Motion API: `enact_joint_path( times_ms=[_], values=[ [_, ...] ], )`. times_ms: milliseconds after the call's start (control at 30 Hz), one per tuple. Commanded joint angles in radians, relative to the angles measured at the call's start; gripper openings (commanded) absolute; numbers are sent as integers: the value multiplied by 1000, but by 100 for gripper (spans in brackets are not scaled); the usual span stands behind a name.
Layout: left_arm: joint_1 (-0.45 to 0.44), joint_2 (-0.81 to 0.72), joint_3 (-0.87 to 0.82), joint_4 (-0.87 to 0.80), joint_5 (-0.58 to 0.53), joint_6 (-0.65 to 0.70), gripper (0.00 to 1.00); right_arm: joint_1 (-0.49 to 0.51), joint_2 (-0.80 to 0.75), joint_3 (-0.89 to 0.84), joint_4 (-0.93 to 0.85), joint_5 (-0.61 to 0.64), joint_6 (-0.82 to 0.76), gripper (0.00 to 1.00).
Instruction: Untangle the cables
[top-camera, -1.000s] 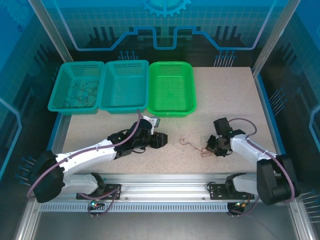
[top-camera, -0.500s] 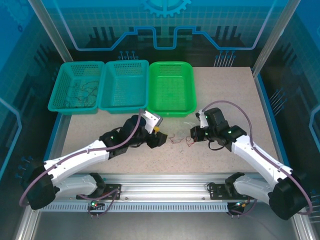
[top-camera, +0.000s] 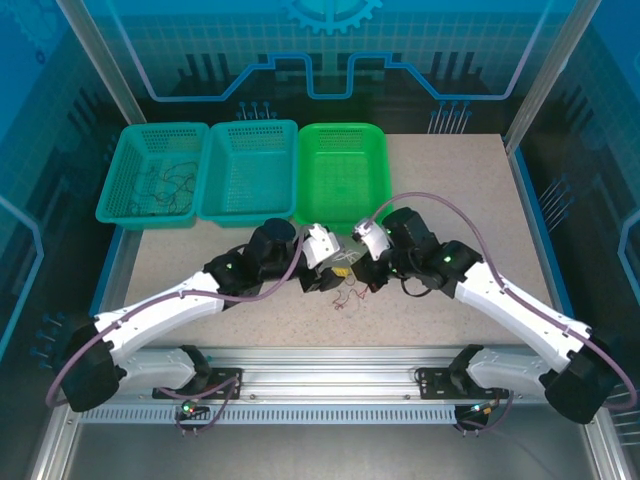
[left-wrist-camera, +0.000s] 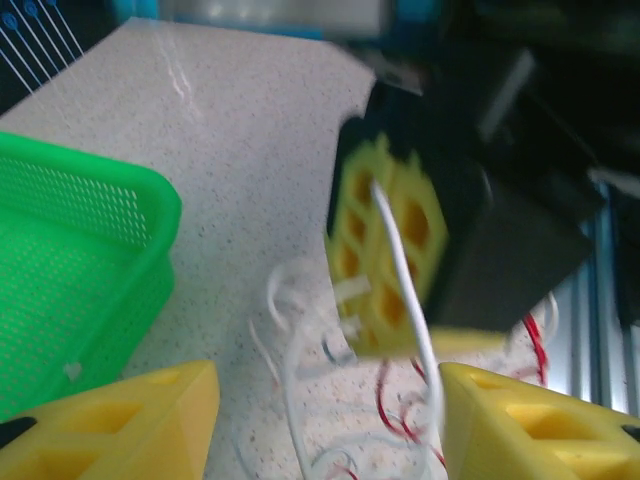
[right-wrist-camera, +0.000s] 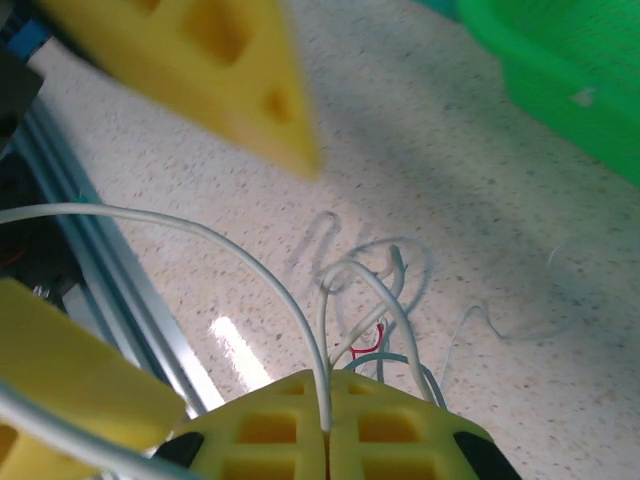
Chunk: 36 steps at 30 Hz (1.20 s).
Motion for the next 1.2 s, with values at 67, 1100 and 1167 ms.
enact_joint_path(
  times_ms=[67, 1100, 1167],
  values=[
    [5, -6, 2, 151, 9, 42, 27, 42, 39, 29, -26, -24, -28, 0],
    [96, -322, -140, 191, -199, -279, 0, -574, -176, -482, 93, 294, 591, 36],
    [138, -337, -140, 189, -183, -333, 0, -629, -194, -502, 92, 268, 611, 38]
  ],
)
